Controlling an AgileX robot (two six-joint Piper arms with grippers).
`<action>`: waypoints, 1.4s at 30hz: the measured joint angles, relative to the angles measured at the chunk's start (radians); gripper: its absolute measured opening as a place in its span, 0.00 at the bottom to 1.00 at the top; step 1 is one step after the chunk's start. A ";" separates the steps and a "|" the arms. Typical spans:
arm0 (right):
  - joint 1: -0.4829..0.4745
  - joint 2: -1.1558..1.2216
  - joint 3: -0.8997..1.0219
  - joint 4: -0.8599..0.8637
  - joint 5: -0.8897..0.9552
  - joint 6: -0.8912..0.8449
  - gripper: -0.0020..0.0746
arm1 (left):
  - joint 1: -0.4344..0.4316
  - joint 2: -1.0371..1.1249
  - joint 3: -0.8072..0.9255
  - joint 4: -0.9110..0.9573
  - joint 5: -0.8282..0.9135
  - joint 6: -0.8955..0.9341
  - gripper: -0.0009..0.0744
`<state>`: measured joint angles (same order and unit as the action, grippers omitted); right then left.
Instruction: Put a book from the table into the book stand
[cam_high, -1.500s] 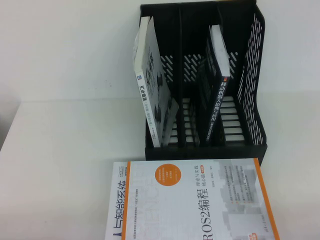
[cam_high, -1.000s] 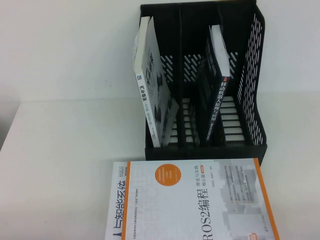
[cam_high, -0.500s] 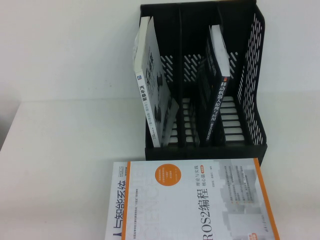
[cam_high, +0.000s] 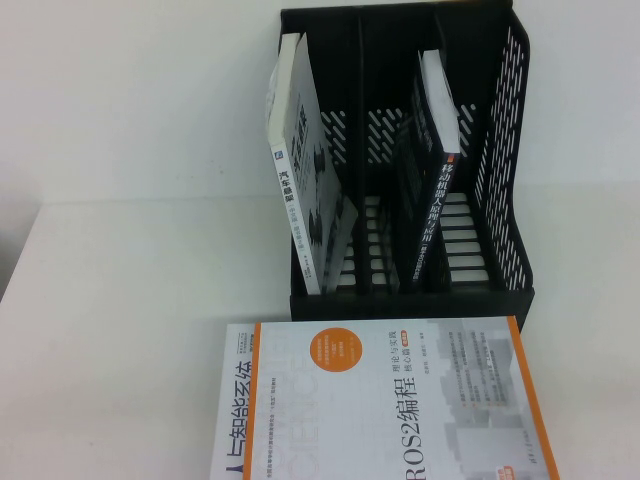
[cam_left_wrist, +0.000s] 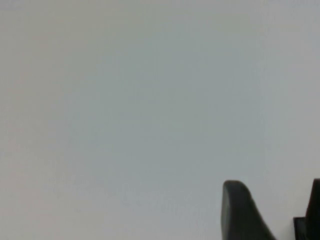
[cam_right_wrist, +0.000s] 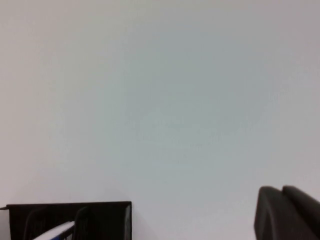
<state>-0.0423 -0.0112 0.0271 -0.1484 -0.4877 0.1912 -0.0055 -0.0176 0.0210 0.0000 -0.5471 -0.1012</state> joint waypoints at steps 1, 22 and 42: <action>0.000 0.000 0.000 0.000 -0.005 0.000 0.03 | 0.000 0.000 0.000 0.000 -0.002 -0.008 0.37; 0.000 0.000 -0.274 -0.040 0.564 -0.001 0.03 | 0.000 0.000 -0.130 0.000 0.244 -0.075 0.02; 0.009 0.514 -0.763 0.312 1.262 -0.199 0.03 | 0.000 0.254 -0.489 -0.276 1.119 -0.064 0.01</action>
<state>-0.0338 0.5026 -0.7360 0.1636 0.7747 -0.0075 -0.0055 0.2365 -0.4676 -0.2762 0.5716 -0.1650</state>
